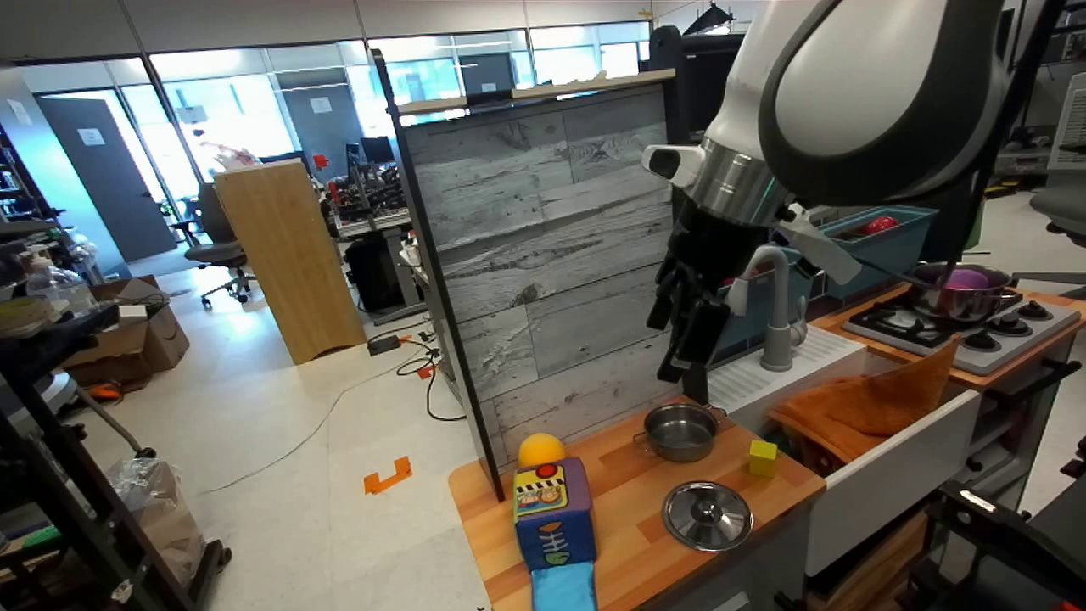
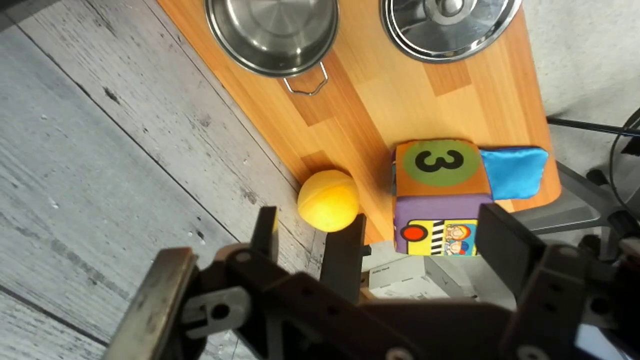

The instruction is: Move the toy cube-shaped object to the counter

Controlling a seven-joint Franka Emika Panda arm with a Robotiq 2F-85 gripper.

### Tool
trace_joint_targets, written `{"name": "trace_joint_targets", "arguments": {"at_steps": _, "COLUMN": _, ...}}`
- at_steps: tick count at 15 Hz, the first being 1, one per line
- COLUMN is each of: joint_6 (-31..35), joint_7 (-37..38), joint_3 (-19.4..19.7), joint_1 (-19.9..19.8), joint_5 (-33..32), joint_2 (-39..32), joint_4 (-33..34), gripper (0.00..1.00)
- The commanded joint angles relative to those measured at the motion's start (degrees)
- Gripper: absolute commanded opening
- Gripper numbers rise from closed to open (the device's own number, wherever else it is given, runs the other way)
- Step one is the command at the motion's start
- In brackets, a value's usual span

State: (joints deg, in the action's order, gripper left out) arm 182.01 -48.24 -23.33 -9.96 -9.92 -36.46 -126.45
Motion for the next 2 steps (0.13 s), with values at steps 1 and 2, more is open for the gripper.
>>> {"name": "trace_joint_targets", "arguments": {"at_steps": 1, "joint_6": 0.0, "joint_7": 2.8, "joint_3": 0.5, "joint_1": -0.1, "joint_5": -2.8, "joint_2": -0.2, "joint_4": 0.2, "gripper": 1.0}}
{"name": "trace_joint_targets", "arguments": {"at_steps": 2, "joint_6": 0.0, "joint_7": 2.9, "joint_3": 0.6, "joint_1": 0.0, "joint_5": -2.9, "joint_2": -0.2, "joint_4": 0.2, "gripper": 1.0}}
